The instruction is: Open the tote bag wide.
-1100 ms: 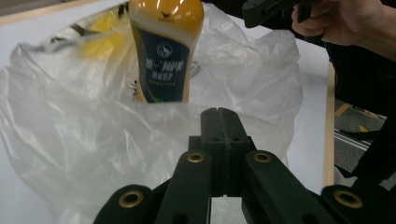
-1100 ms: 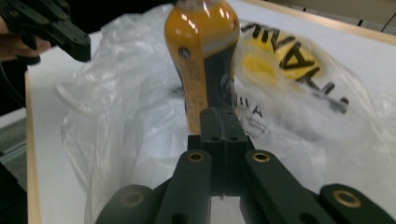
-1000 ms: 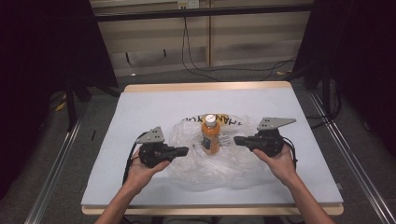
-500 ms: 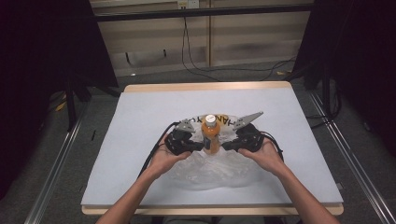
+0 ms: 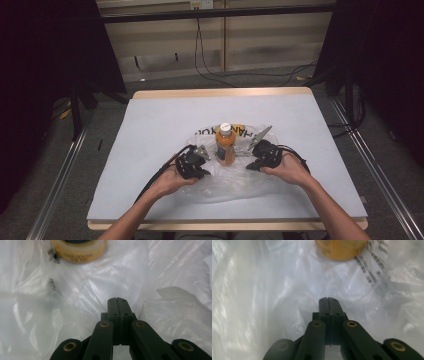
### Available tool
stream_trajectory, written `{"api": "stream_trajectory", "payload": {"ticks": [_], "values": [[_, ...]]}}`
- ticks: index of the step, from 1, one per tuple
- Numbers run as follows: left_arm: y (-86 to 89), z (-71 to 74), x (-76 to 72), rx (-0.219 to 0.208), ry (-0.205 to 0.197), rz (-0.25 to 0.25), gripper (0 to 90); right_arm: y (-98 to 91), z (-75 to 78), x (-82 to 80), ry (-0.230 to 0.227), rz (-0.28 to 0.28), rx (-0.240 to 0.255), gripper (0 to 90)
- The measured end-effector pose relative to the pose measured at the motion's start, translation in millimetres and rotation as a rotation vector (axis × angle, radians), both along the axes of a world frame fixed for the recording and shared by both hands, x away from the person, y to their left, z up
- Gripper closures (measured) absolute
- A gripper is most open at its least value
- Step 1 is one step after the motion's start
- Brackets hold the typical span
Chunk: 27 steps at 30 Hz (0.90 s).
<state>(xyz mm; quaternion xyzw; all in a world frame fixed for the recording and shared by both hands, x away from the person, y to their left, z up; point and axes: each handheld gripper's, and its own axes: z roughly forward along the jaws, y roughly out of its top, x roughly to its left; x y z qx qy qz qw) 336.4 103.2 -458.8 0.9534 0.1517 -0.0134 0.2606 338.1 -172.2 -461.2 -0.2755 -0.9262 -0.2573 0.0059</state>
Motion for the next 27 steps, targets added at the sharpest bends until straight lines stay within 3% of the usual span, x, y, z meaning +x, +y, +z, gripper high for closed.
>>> {"api": "stream_trajectory", "payload": {"ticks": [4,6,9,14,16,19,24,27], "values": [[11.9,-0.1,-1.9,-0.007,0.02,0.008,90.0,-15.4,4.5,-1.4,0.016,0.004,-0.076,90.0],[18.5,-1.8,-1.0,-0.032,0.027,0.02,90.0,-26.9,5.4,-2.6,0.023,-0.016,-0.092,90.0],[25.2,-1.0,-2.7,-0.024,0.025,0.03,90.0,-43.8,6.5,-5.0,0.016,-0.039,-0.119,90.0],[32.2,1.1,-4.3,-0.007,0.017,0.043,90.0,-58.6,7.8,-7.4,0.017,-0.057,-0.12,90.0],[33.5,2.6,-2.4,-0.041,0.017,0.049,90.0,-58.8,9.4,-7.6,0.009,-0.05,-0.121,90.0],[32.7,11.6,4.3,-0.078,-0.001,0.06,90.0,-56.3,13.1,-4.3,0.003,-0.053,-0.059,90.0],[24.7,33.6,16.0,-0.144,-0.025,0.055,90.0,-40.8,24.0,7.0,-0.025,-0.031,-0.014,90.0],[17.7,39.5,24.6,-0.152,-0.022,0.057,90.0,-28.9,27.0,15.8,-0.034,-0.011,0.0,90.0]]}}
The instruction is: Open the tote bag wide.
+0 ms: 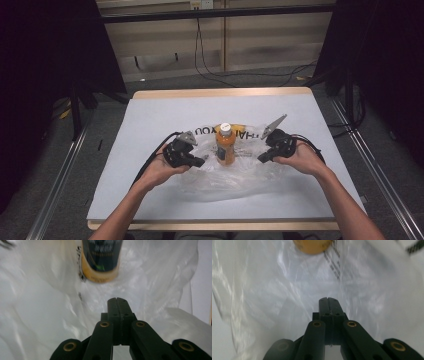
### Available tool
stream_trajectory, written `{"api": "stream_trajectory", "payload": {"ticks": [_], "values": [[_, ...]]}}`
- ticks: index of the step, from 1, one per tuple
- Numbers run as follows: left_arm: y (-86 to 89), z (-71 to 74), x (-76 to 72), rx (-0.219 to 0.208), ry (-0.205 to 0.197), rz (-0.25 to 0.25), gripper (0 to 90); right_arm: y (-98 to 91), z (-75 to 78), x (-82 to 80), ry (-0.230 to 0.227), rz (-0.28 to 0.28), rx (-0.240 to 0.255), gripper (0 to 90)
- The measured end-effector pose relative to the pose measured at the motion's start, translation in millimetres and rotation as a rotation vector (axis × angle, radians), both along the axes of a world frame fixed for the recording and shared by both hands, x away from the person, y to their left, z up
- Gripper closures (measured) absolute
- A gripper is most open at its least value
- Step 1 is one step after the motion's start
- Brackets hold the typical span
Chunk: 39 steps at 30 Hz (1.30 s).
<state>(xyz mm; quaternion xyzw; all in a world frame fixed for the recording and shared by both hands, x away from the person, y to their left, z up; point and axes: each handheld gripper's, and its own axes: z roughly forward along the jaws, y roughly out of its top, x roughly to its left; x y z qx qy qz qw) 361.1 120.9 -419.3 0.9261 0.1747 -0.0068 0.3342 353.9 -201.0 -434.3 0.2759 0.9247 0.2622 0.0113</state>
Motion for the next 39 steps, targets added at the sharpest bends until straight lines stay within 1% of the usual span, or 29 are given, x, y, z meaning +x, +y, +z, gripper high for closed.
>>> {"api": "stream_trajectory", "payload": {"ticks": [1,4,7,8,10,12,13,14,15,16,17,18,19,23,24,25,27,28,29,30,31,32,33,34,35,36,37,38,39], "values": [[-2.9,1.1,4.2,0.019,-0.007,-0.007,90.0,3.3,0.5,2.5,0.0,0.002,0.0,90.0],[-12.7,-3.3,16.7,0.049,0.014,0.004,90.0,17.0,0.5,13.8,0.006,0.021,0.01,90.0],[-20.5,-13.4,30.9,0.118,0.033,0.021,90.0,33.0,-2.0,23.3,0.019,0.047,0.006,90.0],[-21.5,-16.2,34.4,0.116,0.048,0.027,90.0,38.7,-4.1,27.5,0.021,0.062,-0.003,90.0],[-22.1,-21.7,44.4,0.148,0.038,0.034,90.0,43.9,-7.2,34.2,0.027,0.072,-0.019,90.0],[-21.6,-26.6,53.0,0.15,0.038,0.066,90.0,46.6,-11.3,41.7,0.035,0.073,-0.038,90.0],[-20.4,-28.9,58.3,0.152,0.042,0.085,90.0,46.8,-13.8,44.8,0.048,0.062,-0.051,90.0],[-19.7,-30.3,60.7,0.151,0.048,0.094,90.0,47.0,-16.6,48.2,0.054,0.039,-0.083,90.0],[-17.7,-31.3,64.3,0.175,0.046,0.081,90.0,46.1,-18.5,50.6,0.059,0.035,-0.09,90.0],[-17.1,-34.1,65.4,0.169,0.052,0.099,90.0,44.2,-20.8,53.7,0.061,0.029,-0.102,90.0],[-15.8,-36.5,66.4,0.179,0.059,0.099,90.0,42.1,-22.6,56.2,0.058,0.017,-0.126,90.0],[-14.4,-39.1,66.7,0.194,0.056,0.101,90.0,38.6,-22.8,58.7,0.063,0.001,-0.106,90.0],[-12.4,-40.1,67.0,0.181,0.062,0.104,90.0,34.9,-23.2,61.2,0.06,-0.02,-0.11,90.0],[-10.1,-39.5,60.5,0.189,0.047,0.1,90.0,18.6,-22.8,70.1,0.02,-0.107,-0.147,90.0],[-9.8,-39.7,59.1,0.186,0.046,0.099,90.0,14.3,-23.2,72.6,0.017,-0.129,-0.14,90.0],[-8.6,-39.1,59.3,0.201,0.037,0.087,90.0,10.4,-24.0,74.9,0.012,-0.159,-0.128,90.0],[-7.6,-40.4,57.5,0.177,0.044,0.11,90.0,4.6,-24.8,78.9,-0.004,-0.193,-0.121,90.0],[-5.4,-39.8,58.1,0.188,0.046,0.102,90.0,3.0,-25.2,79.9,-0.016,-0.205,-0.125,90.0],[-4.0,-39.2,59.0,0.2,0.04,0.093,90.0,1.0,-25.0,80.6,-0.036,-0.234,-0.148,90.0],[-3.5,-40.6,57.9,0.172,0.048,0.121,90.0,-1.1,-25.3,81.5,-0.033,-0.243,-0.14,90.0],[-0.9,-39.8,59.2,0.188,0.046,0.102,90.0,-2.7,-25.7,81.6,-0.024,-0.247,-0.126,90.0],[0.4,-40.5,59.4,0.176,0.046,0.1,90.0,-3.0,-26.1,80.9,-0.025,-0.246,-0.117,90.0],[-0.1,-42.7,57.1,0.134,0.057,0.14,90.0,-2.8,-26.0,79.9,-0.021,-0.233,-0.11,90.0],[2.7,-41.7,58.7,0.157,0.055,0.111,90.0,-1.9,-26.5,78.4,-0.023,-0.22,-0.101,90.0],[3.1,-41.6,59.1,0.156,0.054,0.106,90.0,-0.8,-26.4,76.7,-0.019,-0.212,-0.094,90.0],[3.2,-41.8,58.2,0.153,0.055,0.118,90.0,-0.1,-26.3,75.5,-0.013,-0.209,-0.088,90.0],[2.2,-42.5,56.1,0.132,0.06,0.146,90.0,0.9,-26.4,74.3,-0.019,-0.208,-0.088,90.0],[4.4,-40.6,57.3,0.158,0.047,0.111,90.0,0.9,-26.5,73.6,-0.024,-0.207,-0.081,90.0],[4.8,-40.4,55.8,0.135,0.05,0.123,90.0,0.0,-25.9,72.7,-0.018,-0.207,-0.064,90.0]]}}
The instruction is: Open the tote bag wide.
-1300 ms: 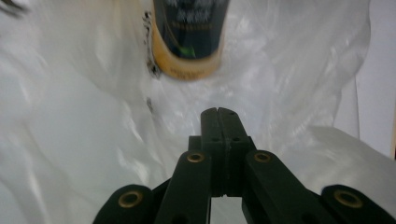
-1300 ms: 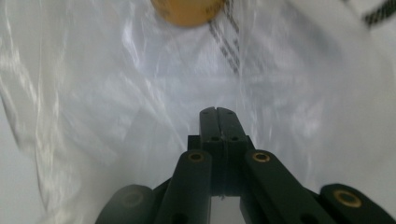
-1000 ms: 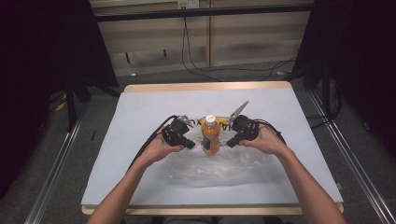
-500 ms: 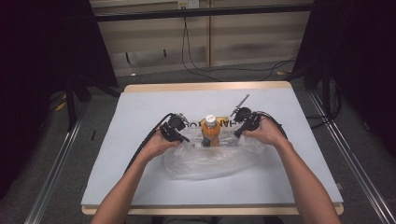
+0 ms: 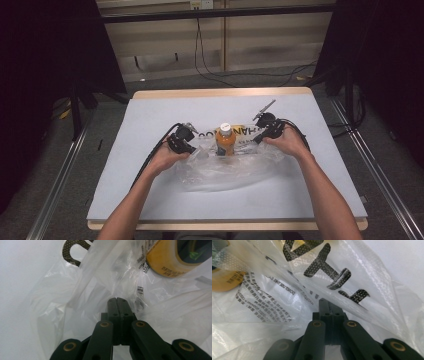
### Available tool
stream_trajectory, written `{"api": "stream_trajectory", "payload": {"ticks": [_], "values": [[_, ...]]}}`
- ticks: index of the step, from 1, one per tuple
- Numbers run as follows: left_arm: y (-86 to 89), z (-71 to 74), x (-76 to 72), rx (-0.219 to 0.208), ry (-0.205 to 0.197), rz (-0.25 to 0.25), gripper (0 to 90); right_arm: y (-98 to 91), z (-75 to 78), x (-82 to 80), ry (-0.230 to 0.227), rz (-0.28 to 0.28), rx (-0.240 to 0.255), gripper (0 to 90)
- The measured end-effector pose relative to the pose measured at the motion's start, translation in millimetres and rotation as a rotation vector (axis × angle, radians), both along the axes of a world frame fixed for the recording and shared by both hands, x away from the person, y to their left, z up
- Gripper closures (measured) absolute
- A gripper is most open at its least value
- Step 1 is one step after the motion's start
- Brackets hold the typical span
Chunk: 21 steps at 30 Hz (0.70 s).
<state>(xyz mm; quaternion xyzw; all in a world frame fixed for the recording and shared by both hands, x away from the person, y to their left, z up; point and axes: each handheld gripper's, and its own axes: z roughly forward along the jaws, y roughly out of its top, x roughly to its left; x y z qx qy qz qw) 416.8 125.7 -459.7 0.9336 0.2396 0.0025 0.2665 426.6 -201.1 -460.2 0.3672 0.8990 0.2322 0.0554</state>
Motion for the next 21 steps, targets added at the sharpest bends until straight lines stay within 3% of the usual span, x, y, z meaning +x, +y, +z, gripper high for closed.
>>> {"api": "stream_trajectory", "payload": {"ticks": [1,2,6,8,16,21], "values": [[0.4,0.0,-2.1,-0.036,0.002,0.017,90.0,-0.9,0.5,-1.0,-0.003,0.0,0.018,90.0],[2.9,1.6,-1.4,-0.04,-0.004,-0.012,90.0,-1.4,1.2,-2.4,-0.004,-0.003,0.034,90.0],[9.2,4.7,-1.7,-0.084,-0.024,0.006,90.0,-3.3,8.3,-7.6,-0.019,-0.004,0.093,90.0],[12.6,6.9,-4.1,-0.159,-0.022,0.048,90.0,-3.2,13.8,-10.4,-0.035,-0.005,0.118,90.0],[28.7,28.3,-15.7,-0.323,-0.087,0.081,90.0,-4.9,37.8,-25.2,-0.128,0.007,0.226,90.0],[36.1,35.8,-21.0,-0.349,-0.127,0.101,90.0,-11.2,45.7,-34.6,-0.175,-0.017,0.268,90.0]]}}
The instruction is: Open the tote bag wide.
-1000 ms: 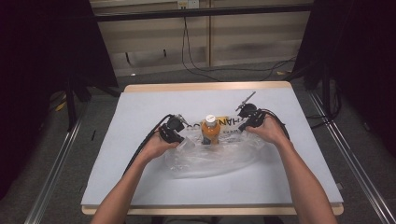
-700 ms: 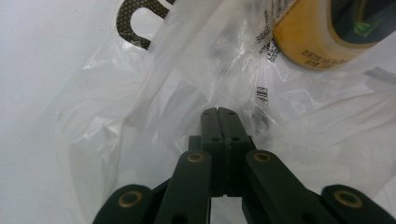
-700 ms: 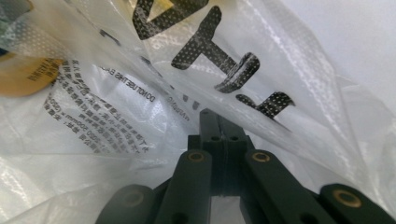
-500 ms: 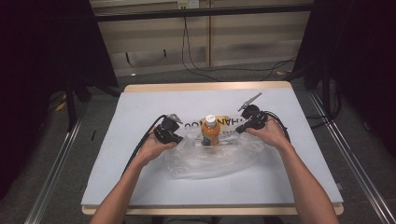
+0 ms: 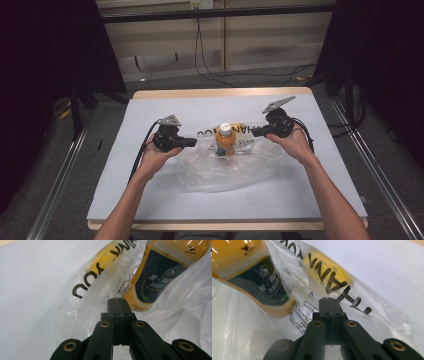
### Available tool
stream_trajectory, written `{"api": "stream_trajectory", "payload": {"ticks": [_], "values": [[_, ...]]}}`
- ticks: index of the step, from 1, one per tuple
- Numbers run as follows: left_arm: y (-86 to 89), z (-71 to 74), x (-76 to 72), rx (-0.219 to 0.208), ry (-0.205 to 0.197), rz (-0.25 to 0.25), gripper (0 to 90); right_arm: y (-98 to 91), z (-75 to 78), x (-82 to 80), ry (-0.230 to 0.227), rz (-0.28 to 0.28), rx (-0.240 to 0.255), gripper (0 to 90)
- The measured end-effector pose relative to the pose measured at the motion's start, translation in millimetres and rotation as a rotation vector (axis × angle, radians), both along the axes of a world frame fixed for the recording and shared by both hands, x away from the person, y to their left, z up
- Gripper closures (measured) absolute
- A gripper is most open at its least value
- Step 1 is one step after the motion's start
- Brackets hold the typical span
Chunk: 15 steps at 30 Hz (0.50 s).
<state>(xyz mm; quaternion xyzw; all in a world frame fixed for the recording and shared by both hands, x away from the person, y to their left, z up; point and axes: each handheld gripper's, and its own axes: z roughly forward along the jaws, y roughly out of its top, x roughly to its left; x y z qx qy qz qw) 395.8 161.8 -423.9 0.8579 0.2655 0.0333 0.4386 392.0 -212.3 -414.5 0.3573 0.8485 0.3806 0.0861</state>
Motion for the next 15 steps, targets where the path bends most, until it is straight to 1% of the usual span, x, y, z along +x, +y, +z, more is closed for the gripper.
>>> {"api": "stream_trajectory", "payload": {"ticks": [2,3,4,6,8,10,11,13,15], "values": [[3.8,-0.2,-1.9,-0.018,-0.013,0.018,90.0,-4.9,2.3,-2.2,-0.013,-0.013,0.037,90.0],[7.0,-0.7,-3.6,-0.039,-0.005,0.026,90.0,-7.4,3.6,-3.4,-0.022,-0.021,0.064,90.0],[8.7,-1.5,-4.1,-0.05,-0.008,0.027,90.0,-10.4,5.2,-4.8,-0.036,-0.027,0.089,90.0],[12.5,-1.9,-5.9,-0.055,-0.022,0.045,90.0,-13.5,7.6,-7.5,-0.047,-0.039,0.116,90.0],[17.3,-1.1,-7.2,-0.09,-0.03,0.053,90.0,-15.7,9.8,-10.6,-0.066,-0.043,0.13,90.0],[20.8,0.3,-9.0,-0.101,-0.039,0.071,90.0,-18.3,12.0,-13.7,-0.083,-0.05,0.13,90.0],[22.7,1.4,-9.9,-0.099,-0.048,0.075,90.0,-19.5,12.7,-14.9,-0.089,-0.056,0.133,90.0],[25.5,4.0,-12.2,-0.108,-0.053,0.078,90.0,-23.2,14.2,-18.6,-0.1,-0.065,0.154,90.0],[28.1,7.2,-14.7,-0.118,-0.066,0.079,90.0,-25.9,15.0,-22.3,-0.111,-0.073,0.164,90.0]]}}
